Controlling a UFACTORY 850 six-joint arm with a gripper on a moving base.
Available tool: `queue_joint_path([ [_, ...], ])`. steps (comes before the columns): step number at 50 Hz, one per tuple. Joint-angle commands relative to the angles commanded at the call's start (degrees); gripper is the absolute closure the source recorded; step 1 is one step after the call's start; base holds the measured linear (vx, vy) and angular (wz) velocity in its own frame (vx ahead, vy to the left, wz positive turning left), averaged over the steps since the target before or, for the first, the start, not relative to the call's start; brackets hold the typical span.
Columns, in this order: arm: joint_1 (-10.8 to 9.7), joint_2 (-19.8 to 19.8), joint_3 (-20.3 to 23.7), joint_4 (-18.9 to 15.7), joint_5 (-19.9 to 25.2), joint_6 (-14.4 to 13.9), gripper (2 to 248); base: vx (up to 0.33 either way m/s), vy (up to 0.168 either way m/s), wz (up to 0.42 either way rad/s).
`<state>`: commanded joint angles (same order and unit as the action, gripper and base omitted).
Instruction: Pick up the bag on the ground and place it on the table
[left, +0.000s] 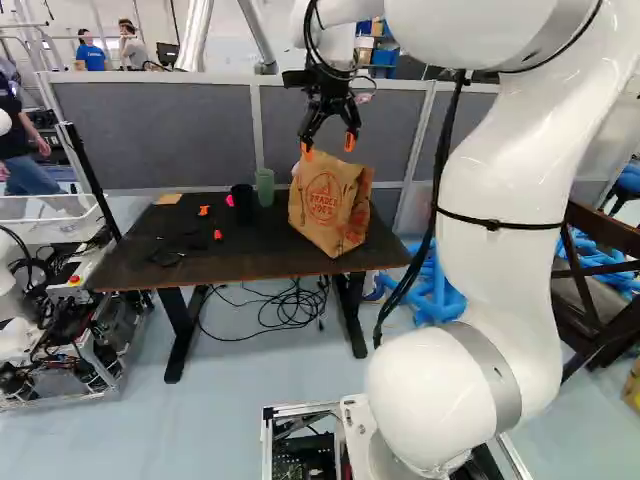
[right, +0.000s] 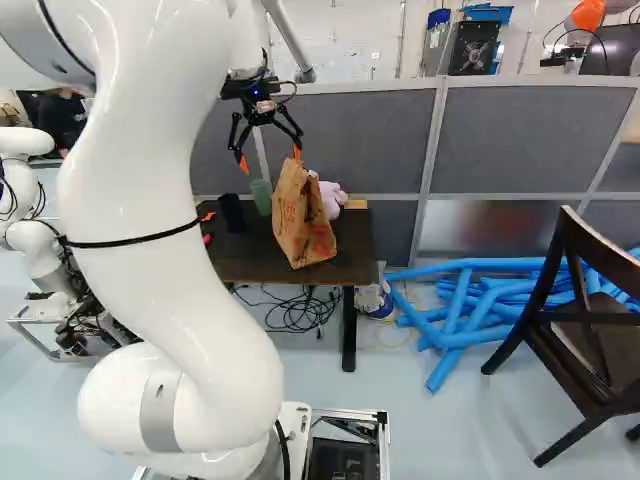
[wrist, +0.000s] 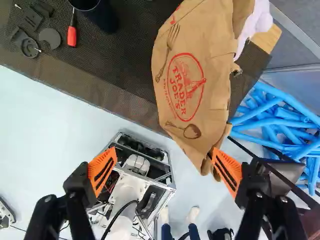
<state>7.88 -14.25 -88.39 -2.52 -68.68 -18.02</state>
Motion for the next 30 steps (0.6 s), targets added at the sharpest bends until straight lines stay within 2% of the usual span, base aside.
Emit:
queue_joint_path([
  [13,-0.1,2.8,0.9,0.0,0.0,0.0,3,0.000,0.000,0.000],
  [30,-0.1,3.2,0.9,0.0,0.0,0.0,3,0.000,0.000,0.000],
])
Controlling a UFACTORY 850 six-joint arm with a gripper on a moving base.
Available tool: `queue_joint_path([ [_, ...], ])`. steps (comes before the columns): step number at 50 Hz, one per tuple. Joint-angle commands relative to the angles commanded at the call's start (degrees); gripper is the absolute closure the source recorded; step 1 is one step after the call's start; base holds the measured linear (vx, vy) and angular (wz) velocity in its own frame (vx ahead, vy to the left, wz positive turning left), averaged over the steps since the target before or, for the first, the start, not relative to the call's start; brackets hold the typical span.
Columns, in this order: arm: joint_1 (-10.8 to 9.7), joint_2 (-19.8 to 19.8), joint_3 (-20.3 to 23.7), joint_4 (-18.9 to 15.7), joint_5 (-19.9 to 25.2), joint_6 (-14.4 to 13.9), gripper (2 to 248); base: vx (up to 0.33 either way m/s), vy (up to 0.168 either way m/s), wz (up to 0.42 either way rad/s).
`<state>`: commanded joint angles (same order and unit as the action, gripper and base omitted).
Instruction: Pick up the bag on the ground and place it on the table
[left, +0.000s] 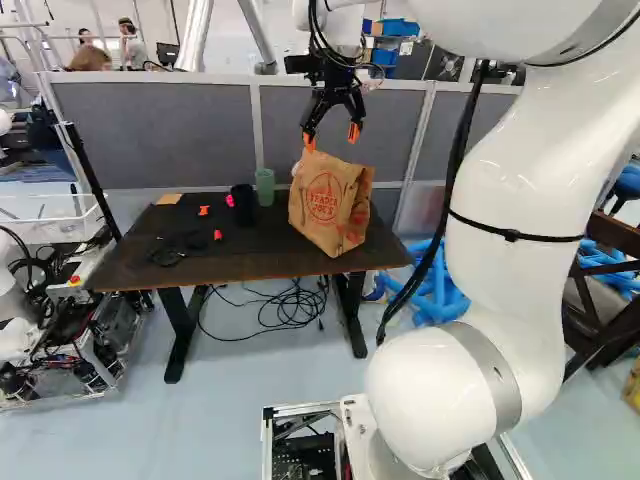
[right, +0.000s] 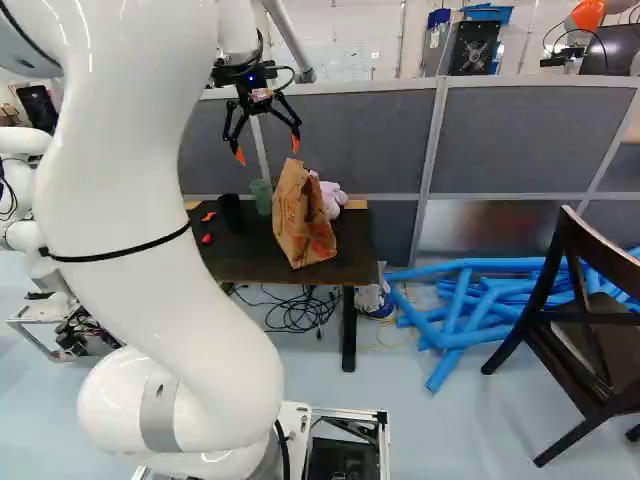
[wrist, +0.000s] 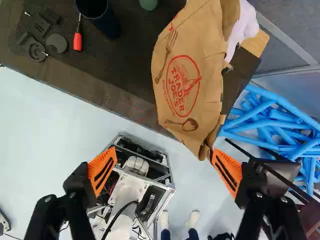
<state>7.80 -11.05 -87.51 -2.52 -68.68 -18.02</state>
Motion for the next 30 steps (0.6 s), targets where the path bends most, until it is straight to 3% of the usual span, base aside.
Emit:
queue_joint_path([
  [11,0.0,0.0,0.0,0.0,0.0,0.0,3,-0.048,-0.001,-0.004],
  [30,0.0,0.0,0.0,0.0,0.0,0.0,3,-0.137,-0.004,-0.004],
])
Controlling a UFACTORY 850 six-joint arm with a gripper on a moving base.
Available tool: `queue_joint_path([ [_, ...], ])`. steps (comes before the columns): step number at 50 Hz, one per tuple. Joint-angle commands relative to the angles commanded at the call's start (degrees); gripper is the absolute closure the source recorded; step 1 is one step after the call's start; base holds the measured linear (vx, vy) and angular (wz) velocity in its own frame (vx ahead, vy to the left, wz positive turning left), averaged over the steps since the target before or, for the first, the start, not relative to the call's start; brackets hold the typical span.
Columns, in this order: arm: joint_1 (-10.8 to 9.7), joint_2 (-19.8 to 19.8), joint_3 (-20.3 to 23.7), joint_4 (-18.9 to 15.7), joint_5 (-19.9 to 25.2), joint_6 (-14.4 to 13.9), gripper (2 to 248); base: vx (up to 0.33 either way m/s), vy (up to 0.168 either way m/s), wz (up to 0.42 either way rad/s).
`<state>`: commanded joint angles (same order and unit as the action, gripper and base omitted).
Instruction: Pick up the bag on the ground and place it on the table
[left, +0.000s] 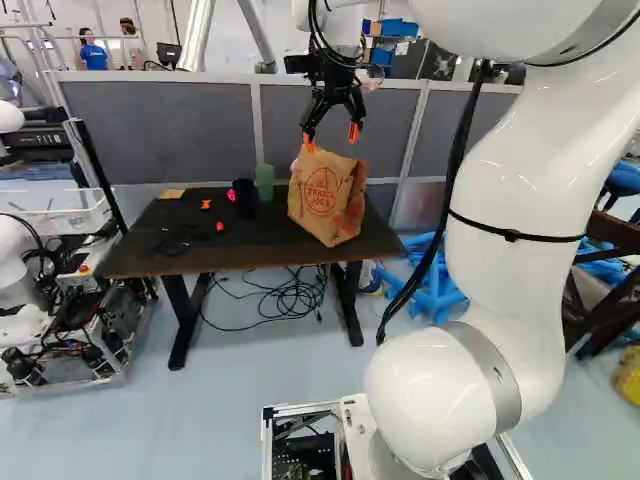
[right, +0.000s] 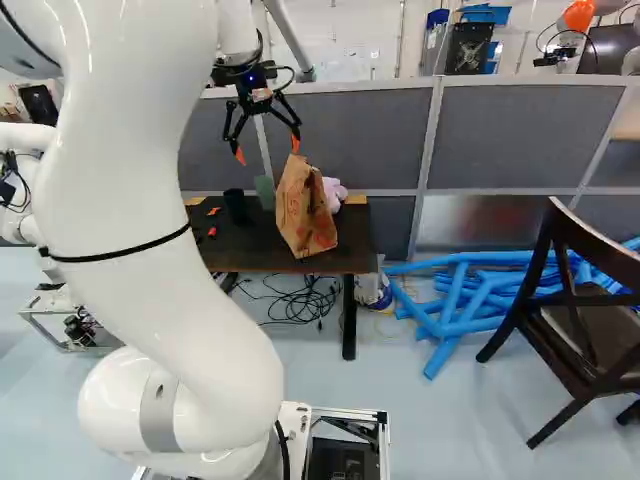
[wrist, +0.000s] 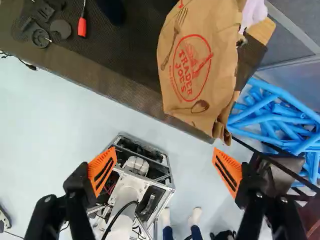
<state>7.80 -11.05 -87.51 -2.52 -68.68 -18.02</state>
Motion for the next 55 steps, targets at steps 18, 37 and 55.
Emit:
queue_joint_path([
  [18,0.0,0.0,0.0,0.0,0.0,0.0,3,-0.170,-0.004,-0.005],
  [37,0.0,0.0,0.0,0.0,0.0,0.0,3,-0.176,-0.005,0.002],
  [55,0.0,0.0,0.0,0.0,0.0,0.0,3,-0.019,0.000,0.001],
])
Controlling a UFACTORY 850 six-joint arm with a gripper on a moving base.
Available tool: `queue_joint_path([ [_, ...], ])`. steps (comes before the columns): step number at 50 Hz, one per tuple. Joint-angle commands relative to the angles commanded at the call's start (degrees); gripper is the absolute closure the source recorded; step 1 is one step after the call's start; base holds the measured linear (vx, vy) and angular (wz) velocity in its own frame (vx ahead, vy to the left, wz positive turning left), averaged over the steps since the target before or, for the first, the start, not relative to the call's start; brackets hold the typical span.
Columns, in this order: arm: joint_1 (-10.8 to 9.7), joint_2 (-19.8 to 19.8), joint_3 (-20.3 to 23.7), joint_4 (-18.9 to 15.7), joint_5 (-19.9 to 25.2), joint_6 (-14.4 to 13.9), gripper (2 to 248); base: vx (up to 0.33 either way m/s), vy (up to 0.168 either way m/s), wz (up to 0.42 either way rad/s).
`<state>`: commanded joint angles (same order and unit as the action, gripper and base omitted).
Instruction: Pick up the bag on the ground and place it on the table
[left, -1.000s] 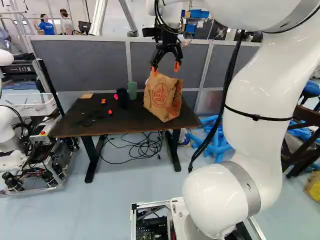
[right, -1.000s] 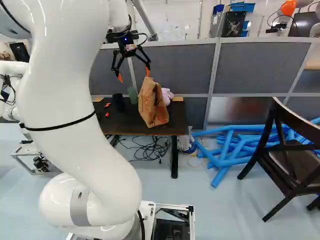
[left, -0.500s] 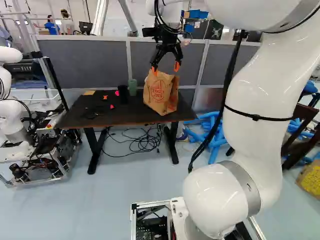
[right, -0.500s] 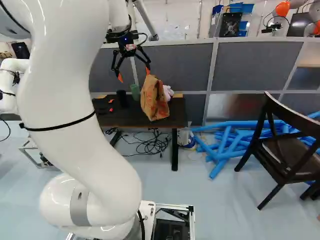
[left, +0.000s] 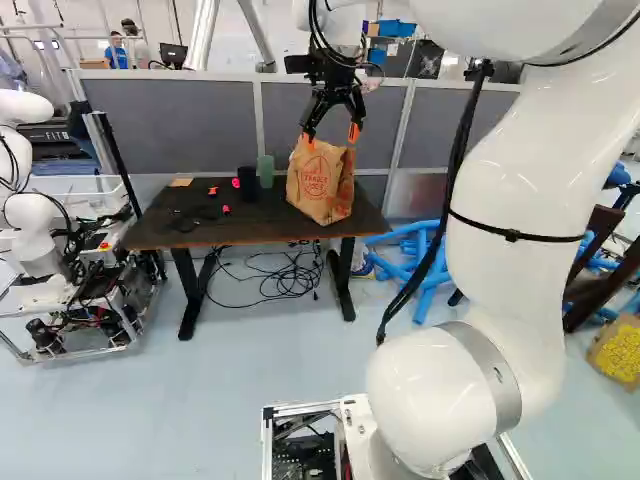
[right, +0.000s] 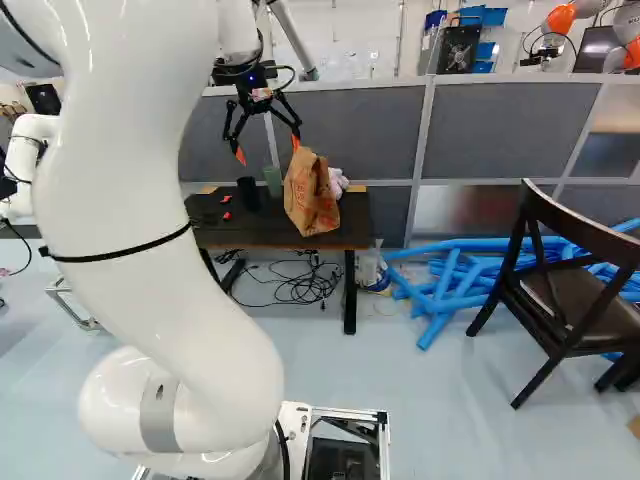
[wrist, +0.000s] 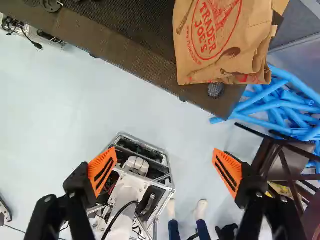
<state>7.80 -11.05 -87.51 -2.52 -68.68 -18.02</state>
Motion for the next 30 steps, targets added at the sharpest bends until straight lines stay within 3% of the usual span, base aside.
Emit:
queue_joint_path([
  [30,-0.1,0.2,0.7,0.0,1.0,0.2,3,0.000,0.000,0.000],
])
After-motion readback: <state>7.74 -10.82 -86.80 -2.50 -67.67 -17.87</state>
